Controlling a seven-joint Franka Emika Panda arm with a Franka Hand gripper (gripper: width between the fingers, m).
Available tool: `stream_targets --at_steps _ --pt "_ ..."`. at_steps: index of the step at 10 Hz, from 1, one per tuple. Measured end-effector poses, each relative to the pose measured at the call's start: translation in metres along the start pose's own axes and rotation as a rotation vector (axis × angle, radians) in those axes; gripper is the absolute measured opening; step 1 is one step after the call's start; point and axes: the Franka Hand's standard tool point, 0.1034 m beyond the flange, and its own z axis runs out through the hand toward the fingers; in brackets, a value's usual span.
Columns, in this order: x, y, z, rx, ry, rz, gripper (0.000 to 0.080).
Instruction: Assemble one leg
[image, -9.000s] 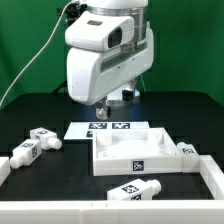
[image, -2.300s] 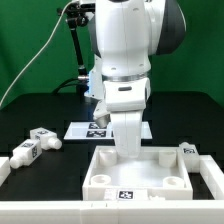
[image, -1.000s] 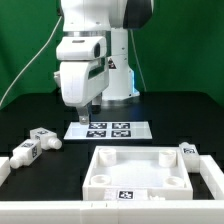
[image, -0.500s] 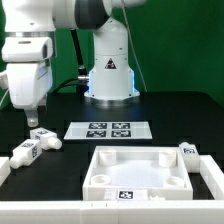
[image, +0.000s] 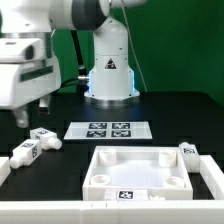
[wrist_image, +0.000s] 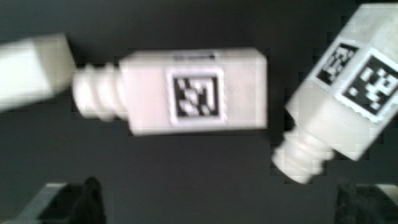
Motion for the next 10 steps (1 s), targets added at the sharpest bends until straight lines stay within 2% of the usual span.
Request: stream_targets --at_steps 1,2,3,6,8,10 --pt "-0.013 0.007 -0.003 -0.013 0.0 0.18 0.0649" --pt "-0.017 0.011 -0.005 -0.033 0.007 0.328 0.0649" --pt "-0.016 0.013 -0.005 -0.041 0.012 0.431 0.0649" --pt "-0.014 0.013 -0.005 -0.036 0.023 0.592 0.0649" --pt "-0.012 0.013 -0.004 -0.032 0.034 0.79 0.0649" --pt "0.003 0.015 0.006 -0.017 0.036 1.085 0.0649"
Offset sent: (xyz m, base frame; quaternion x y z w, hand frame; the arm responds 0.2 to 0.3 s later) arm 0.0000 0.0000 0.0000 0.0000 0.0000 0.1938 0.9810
